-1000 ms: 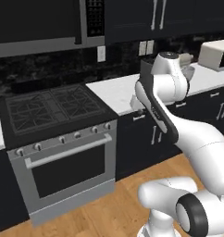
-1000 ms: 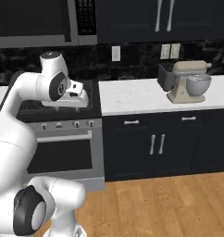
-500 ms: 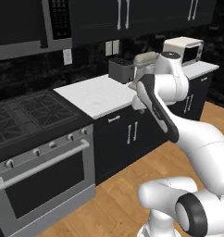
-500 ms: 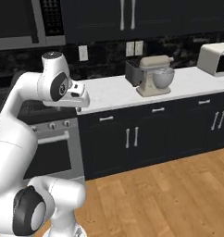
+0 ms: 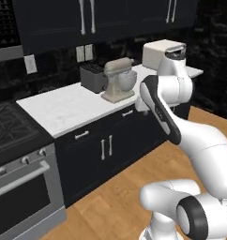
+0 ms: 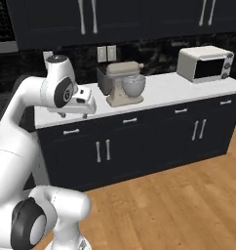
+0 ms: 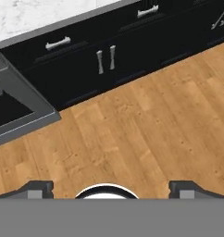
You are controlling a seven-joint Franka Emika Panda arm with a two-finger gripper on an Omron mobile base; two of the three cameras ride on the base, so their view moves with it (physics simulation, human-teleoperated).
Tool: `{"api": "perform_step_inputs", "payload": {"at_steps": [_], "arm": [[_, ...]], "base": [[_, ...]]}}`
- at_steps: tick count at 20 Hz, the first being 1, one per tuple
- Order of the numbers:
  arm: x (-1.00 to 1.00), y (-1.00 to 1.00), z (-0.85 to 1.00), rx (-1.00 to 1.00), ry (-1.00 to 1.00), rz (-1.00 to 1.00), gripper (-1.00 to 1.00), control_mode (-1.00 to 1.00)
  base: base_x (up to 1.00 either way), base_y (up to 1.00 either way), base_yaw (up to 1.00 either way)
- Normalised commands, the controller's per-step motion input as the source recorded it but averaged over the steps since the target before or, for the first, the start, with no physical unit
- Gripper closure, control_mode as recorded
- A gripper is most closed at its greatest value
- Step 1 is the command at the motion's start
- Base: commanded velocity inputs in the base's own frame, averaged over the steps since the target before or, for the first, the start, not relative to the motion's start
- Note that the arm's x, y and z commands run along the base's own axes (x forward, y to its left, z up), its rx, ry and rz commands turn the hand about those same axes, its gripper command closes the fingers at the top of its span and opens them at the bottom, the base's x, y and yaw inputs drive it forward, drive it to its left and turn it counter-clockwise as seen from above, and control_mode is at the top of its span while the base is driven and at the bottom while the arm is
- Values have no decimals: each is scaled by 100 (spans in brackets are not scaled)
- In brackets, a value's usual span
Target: Navigate to the toaster oven.
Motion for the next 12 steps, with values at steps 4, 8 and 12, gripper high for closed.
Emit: {"api": "perform_step_inputs", "payload": {"at_steps": [4, 8, 12], "arm": [[0, 0, 0, 0, 0, 0, -100, 100], [0, 0, 0, 0, 0, 0, -100, 100], [0, 0, 0, 0, 0, 0, -100, 100]], "base": [[85, -97, -1], [95, -93, 0], [100, -89, 7]]}}
